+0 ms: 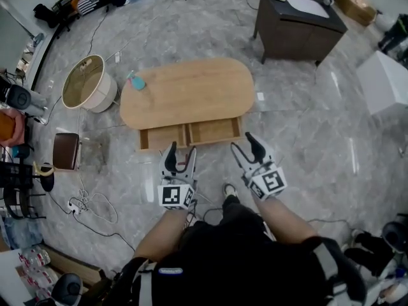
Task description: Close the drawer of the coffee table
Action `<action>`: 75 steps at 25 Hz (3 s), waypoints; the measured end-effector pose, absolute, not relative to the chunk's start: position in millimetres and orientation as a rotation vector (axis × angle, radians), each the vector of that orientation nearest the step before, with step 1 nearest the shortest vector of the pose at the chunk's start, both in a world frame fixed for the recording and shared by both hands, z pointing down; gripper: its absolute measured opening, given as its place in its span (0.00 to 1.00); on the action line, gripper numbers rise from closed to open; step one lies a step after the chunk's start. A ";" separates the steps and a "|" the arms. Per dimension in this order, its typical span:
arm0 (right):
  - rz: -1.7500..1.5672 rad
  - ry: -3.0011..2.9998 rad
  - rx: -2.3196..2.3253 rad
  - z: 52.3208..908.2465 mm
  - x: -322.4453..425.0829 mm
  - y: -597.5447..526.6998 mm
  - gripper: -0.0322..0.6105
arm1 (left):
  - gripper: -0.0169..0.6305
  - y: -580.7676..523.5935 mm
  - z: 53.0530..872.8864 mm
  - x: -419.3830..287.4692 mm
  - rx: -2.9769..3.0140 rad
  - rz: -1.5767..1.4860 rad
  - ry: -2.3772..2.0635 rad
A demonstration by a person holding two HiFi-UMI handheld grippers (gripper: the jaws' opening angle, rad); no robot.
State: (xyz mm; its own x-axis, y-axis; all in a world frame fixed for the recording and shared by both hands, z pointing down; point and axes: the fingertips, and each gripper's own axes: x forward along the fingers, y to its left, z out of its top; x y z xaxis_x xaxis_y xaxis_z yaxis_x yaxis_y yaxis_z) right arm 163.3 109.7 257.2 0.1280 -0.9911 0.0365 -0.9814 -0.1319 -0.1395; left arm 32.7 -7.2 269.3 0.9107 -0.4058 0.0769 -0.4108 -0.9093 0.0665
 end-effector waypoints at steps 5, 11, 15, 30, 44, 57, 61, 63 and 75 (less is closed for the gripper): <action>-0.177 1.970 -2.377 273.3 133.3 103.2 0.39 | 0.43 -15.4 285.7 12.1 3.006 0.118 -0.544; -0.232 1.883 -2.454 301.9 113.6 97.8 0.39 | 0.43 -13.5 302.0 0.6 3.015 0.148 -0.410; -0.237 1.839 -2.475 310.3 108.9 99.8 0.39 | 0.43 -6.6 314.4 0.1 3.016 0.162 -0.331; -0.405 2.004 -2.397 399.7 175.7 88.5 0.39 | 0.43 -1.5 407.9 69.7 2.961 0.372 -0.365; -0.421 2.029 -2.386 441.6 222.2 82.1 0.39 | 0.43 -30.3 469.0 122.2 2.925 0.386 -0.502; -0.507 1.969 -2.470 543.6 215.3 67.0 0.39 | 0.43 -42.2 554.8 106.3 2.920 0.439 -0.460; -0.548 1.990 -2.468 581.1 208.2 63.4 0.38 | 0.42 -34.4 587.5 107.1 2.904 0.469 -0.434; -0.576 2.005 -2.468 602.7 204.1 61.7 0.39 | 0.43 -32.4 604.0 108.1 2.905 0.480 -0.419; -0.575 2.083 -2.431 697.8 193.2 59.7 0.39 | 0.42 -7.2 709.2 108.1 3.011 0.542 -0.300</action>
State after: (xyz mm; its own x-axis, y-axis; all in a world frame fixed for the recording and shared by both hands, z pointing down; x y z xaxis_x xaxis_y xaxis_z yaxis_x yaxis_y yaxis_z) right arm 193.2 59.7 697.8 0.1199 -0.9347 0.3347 -0.9739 -0.1761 -0.1429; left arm 108.1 -7.2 709.2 0.9188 -0.1793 0.3517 -0.2031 -0.9786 0.0319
